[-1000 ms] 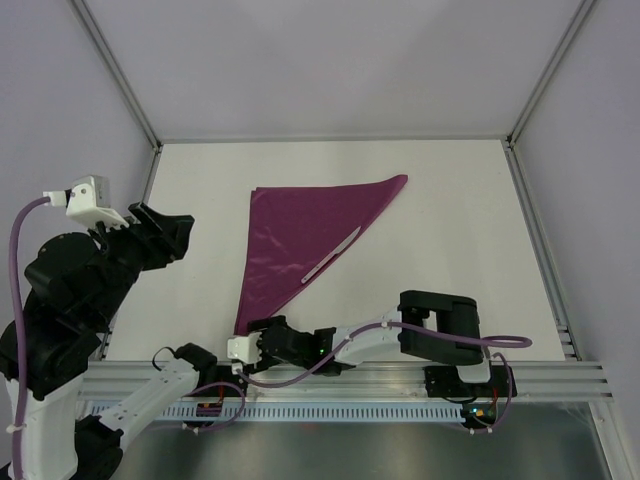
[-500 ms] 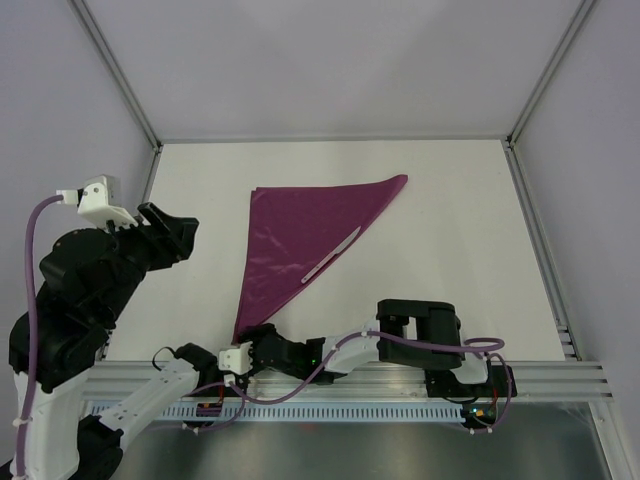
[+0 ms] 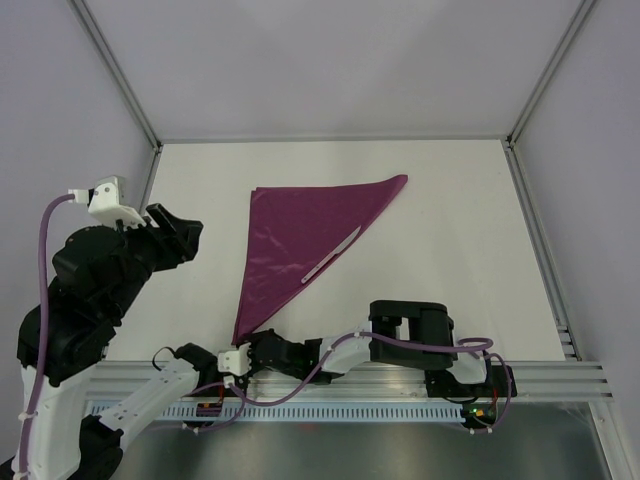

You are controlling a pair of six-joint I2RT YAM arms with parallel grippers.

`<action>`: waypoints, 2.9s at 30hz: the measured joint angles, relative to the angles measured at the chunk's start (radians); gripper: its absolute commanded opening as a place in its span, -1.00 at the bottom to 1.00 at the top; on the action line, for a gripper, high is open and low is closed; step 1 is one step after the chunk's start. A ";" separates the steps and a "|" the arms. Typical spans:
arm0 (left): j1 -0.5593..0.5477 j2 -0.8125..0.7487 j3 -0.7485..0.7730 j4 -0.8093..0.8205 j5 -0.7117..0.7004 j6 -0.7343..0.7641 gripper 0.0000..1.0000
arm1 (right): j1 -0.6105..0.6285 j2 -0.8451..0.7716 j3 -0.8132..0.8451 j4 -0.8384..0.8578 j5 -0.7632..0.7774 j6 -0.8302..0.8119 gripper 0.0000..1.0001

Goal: Fold the napkin, place the utensils inside, and roll it up
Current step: Fold the napkin at the center of the board.

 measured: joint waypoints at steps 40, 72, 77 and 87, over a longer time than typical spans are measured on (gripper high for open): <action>0.000 0.009 -0.042 0.011 0.008 0.000 0.26 | -0.059 -0.069 0.080 -0.222 -0.098 0.088 0.23; 0.000 0.027 -0.080 0.018 0.009 0.000 0.27 | -0.103 0.018 0.203 -0.307 -0.199 0.134 -0.41; 0.000 0.028 -0.085 0.023 0.009 0.000 0.28 | -0.114 0.018 0.213 -0.316 -0.199 0.136 -0.49; 0.000 0.041 -0.092 0.042 0.017 0.000 0.27 | -0.158 -0.004 0.216 -0.353 -0.199 0.148 -0.56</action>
